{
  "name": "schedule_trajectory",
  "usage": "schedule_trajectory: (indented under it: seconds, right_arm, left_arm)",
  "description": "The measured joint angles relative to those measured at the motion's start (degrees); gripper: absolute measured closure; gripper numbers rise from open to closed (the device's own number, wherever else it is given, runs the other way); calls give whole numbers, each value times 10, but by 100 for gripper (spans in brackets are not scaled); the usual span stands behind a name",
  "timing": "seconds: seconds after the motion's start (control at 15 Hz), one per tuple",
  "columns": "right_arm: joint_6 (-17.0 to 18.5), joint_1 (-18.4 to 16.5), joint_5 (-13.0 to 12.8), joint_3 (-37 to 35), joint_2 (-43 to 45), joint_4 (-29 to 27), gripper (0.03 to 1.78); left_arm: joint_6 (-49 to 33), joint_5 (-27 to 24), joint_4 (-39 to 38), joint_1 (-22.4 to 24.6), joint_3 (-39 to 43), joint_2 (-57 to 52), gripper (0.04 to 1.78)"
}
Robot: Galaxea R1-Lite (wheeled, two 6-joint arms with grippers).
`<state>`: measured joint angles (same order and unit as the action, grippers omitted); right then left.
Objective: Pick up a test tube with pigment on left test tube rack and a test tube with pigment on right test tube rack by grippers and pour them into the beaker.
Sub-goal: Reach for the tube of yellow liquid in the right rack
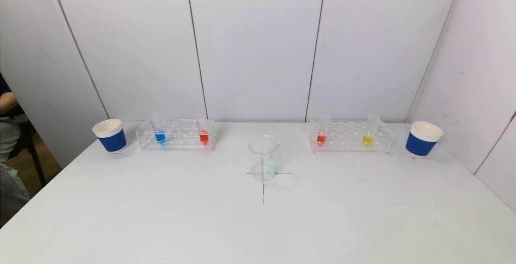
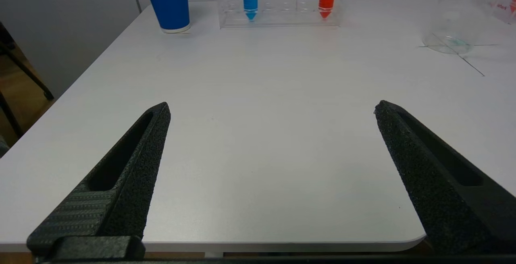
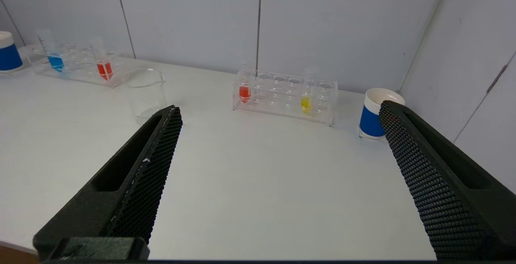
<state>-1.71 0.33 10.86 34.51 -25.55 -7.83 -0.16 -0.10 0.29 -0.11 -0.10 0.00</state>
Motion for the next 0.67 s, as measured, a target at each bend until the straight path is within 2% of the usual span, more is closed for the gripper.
schedule_trajectory:
  seconds: [0.33,0.67]
  right_arm:
    - [0,0,2,10,-105,98,4]
    - [2,0,0,4,-193,157,4]
  left_arm:
    - [0,0,0,0,0,0,5]
    - [0,0,0,0,0,0,5]
